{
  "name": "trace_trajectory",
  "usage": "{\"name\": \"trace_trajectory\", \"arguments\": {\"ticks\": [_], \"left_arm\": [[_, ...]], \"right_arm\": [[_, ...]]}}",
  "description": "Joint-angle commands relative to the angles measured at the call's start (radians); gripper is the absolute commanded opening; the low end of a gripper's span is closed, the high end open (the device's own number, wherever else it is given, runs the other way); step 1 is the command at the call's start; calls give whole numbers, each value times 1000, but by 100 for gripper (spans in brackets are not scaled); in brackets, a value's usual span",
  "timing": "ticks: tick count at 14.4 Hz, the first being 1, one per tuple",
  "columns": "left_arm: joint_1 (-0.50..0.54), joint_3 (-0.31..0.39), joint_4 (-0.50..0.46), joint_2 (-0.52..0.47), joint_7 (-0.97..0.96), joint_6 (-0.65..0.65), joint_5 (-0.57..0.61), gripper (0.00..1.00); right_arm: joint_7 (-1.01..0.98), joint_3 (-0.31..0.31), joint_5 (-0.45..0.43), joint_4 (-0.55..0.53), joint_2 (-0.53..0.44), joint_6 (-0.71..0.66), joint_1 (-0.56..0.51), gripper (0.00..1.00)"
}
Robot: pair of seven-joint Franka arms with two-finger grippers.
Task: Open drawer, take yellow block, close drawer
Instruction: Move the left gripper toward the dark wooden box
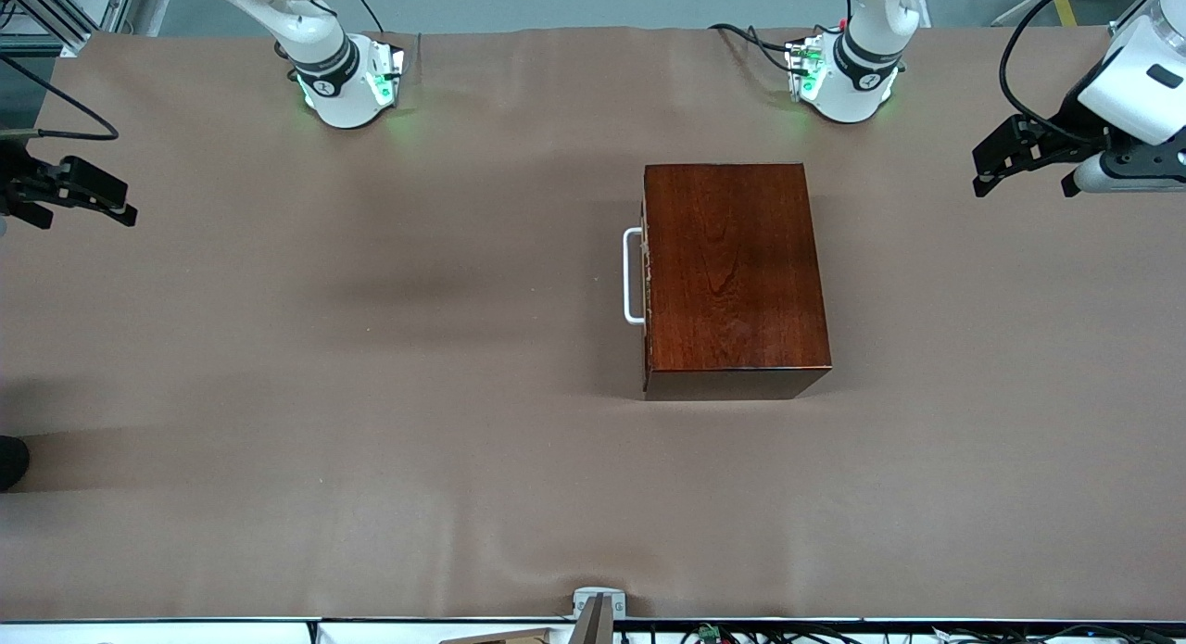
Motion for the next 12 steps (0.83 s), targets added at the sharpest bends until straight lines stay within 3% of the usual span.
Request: {"name": "trace_trajectory", "arguments": {"ticks": [1,9,12], "left_arm": [[8,-4,28,13,21,-9,-6,100],[-6,-6,35,35,7,-9,-12,100],[-20,-61,63,68,-80,-9,-7,100]], "right_arm": [[1,12,3,1,-10,-9,-23,100],[1,12,3,1,-8,-9,-19,100],[1,14,3,1,-8,-7,-12,100]]}}
